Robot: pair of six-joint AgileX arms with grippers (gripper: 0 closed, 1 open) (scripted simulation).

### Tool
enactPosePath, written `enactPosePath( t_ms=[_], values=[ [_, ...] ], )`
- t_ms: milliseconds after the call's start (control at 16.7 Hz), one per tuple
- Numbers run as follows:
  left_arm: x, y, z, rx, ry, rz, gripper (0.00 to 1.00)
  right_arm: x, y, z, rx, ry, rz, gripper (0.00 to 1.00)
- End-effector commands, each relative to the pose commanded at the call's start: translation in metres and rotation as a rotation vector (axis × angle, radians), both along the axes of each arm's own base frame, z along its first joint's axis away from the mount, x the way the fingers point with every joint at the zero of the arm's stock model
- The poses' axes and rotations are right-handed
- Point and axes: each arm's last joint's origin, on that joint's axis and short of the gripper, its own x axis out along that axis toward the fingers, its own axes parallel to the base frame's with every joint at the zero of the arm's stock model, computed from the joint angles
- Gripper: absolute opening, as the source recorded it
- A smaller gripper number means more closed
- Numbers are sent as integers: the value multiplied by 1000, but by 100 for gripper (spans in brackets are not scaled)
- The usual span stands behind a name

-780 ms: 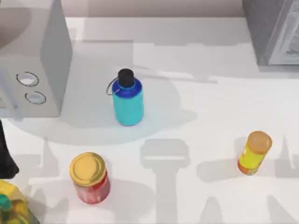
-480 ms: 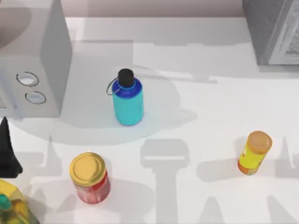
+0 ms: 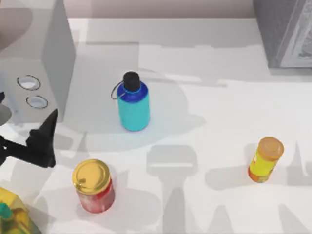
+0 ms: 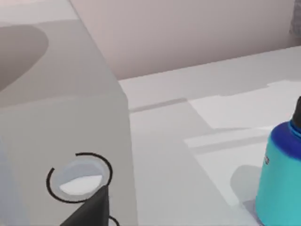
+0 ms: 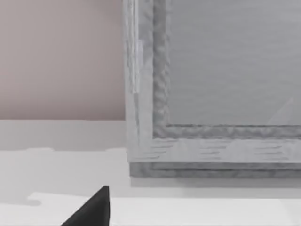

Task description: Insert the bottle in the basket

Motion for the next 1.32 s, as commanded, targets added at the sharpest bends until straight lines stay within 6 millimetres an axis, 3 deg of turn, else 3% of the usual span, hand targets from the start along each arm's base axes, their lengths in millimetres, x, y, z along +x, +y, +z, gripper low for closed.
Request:
enactPosePath(
  t_ms=[240,420,600,840,1320],
  values=[
    [54,-22,-13,44,113,-165,100,0,0,0,0,0,0,100],
    [90,-39,-38,68,177,-271,100,0,0,0,0,0,0,100],
    [113,-54,-62,82,204,-358,100,0,0,0,0,0,0,100],
    [125,-65,-80,91,206,-427,100,0,0,0,0,0,0,100],
    [132,-72,-84,91,204,-431,100,0,0,0,0,0,0,100]
  ],
)
